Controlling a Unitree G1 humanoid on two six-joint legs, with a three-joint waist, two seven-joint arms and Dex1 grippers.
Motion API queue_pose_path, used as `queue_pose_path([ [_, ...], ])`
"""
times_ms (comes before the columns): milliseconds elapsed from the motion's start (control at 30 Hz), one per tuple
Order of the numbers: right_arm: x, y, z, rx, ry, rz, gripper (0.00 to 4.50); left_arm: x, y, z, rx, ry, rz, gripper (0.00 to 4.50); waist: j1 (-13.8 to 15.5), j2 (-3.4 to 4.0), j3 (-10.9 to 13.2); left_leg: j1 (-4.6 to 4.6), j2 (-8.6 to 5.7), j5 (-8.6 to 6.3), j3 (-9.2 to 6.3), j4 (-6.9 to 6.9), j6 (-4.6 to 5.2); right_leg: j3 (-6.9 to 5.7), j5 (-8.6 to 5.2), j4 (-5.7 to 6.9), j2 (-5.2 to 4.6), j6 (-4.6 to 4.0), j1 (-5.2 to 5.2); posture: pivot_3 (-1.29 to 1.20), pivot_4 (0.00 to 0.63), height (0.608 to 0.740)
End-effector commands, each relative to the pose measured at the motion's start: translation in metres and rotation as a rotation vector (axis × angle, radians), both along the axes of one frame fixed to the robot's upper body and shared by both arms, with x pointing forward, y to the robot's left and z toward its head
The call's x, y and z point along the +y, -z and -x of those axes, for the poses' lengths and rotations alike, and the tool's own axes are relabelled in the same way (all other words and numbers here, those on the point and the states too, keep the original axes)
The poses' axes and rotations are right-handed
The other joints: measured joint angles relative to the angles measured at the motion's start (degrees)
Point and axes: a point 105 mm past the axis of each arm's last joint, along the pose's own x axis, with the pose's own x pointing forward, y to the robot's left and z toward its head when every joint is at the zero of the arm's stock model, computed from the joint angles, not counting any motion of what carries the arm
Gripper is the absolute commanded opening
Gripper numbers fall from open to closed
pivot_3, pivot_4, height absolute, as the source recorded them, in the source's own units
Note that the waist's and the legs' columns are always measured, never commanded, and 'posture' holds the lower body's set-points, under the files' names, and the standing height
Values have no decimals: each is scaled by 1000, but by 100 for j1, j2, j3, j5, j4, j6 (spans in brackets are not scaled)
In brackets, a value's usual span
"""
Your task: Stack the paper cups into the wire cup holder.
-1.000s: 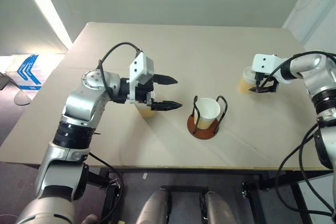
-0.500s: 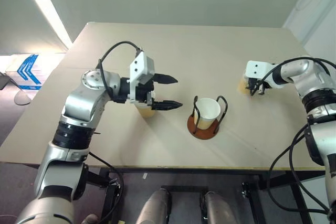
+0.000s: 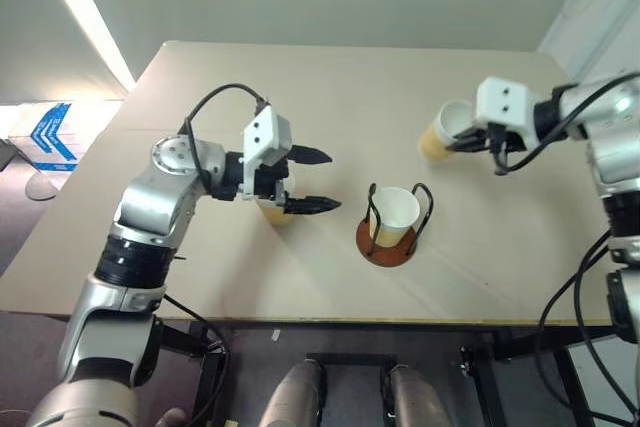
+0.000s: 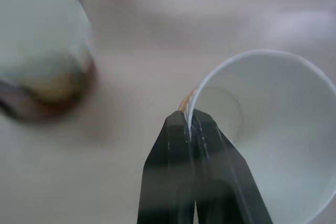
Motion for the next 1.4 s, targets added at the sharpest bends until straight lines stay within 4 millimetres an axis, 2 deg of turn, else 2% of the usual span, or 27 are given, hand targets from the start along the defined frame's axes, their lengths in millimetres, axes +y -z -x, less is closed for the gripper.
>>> queue_pose_path([
  [33,31,-29,55,22,-169,-21,43,-1,-9,5,-30,43,7,4500,-8,0,0,0,0,3,0,-1,4,0,-3,0,0,-1,0,0,150,740],
  [133,41,-22,71,42,-210,43,43,-5,-10,7,-32,75,-1,4500,5,-8,-4,5,0,4,-10,1,2,-2,-15,3,2,-16,4,0,150,740],
  [300,45,-2,78,54,-249,155,43,-7,-9,10,-43,126,-35,4500,8,-8,-4,5,-6,-2,-14,8,0,2,-15,6,-2,-19,5,0,150,740],
  [567,31,19,59,26,-217,282,43,-9,-11,9,-55,133,-34,4500,-2,-8,-4,15,-4,14,-16,8,64,3,-15,55,-2,-18,-7,0,150,740],
  [1133,37,39,47,19,-250,321,43,-7,-11,10,-56,110,-28,4500,-23,-9,-4,12,-4,20,-15,8,74,3,-17,59,-2,-14,-10,0,150,740],
  [1267,36,38,44,-4,-230,335,959,-7,-10,9,-58,99,-24,4500,-23,-9,-4,13,-3,20,-16,8,74,2,-17,60,-2,-14,-10,0,150,740],
  [1400,37,35,43,-30,-212,322,2342,-7,-11,7,-70,80,-19,4500,-23,-9,-4,13,-4,20,-16,8,74,3,-17,61,-2,-14,-10,0,150,740],
])
